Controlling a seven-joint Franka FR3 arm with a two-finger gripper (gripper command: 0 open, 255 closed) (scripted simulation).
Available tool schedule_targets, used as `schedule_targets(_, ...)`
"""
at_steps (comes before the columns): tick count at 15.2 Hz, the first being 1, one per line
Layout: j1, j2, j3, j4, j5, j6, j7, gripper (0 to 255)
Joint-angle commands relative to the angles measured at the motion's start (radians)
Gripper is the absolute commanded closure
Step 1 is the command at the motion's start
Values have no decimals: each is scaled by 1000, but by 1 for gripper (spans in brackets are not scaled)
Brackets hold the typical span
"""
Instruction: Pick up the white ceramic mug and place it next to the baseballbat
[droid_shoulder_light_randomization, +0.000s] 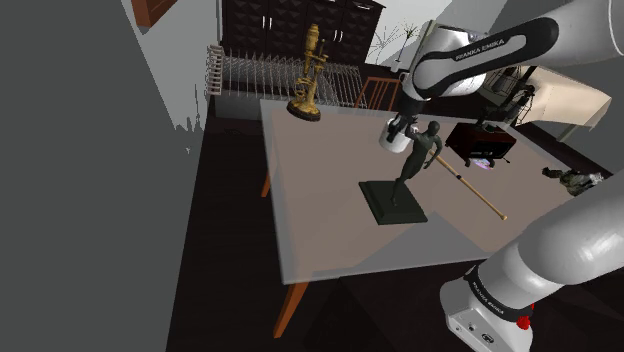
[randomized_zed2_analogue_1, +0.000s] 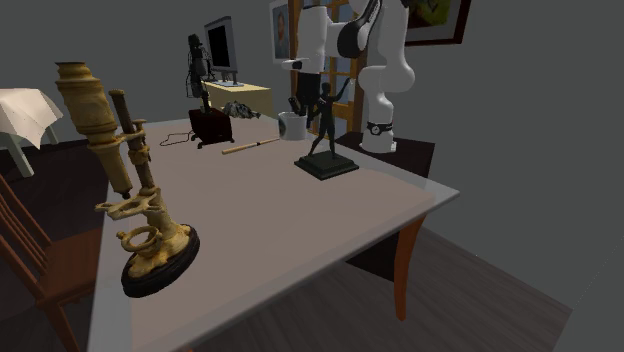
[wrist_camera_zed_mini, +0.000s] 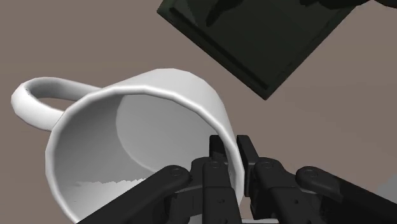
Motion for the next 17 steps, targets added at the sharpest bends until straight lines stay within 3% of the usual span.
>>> schedule_targets(1,-20,-53,-23,-52,-7,2,-38,255)
schedule_targets(9,-117,-227,-137,-218,-64,1,-201,255)
schedule_targets(17,-241,-353,-276,-306,-154,-26,-386,255)
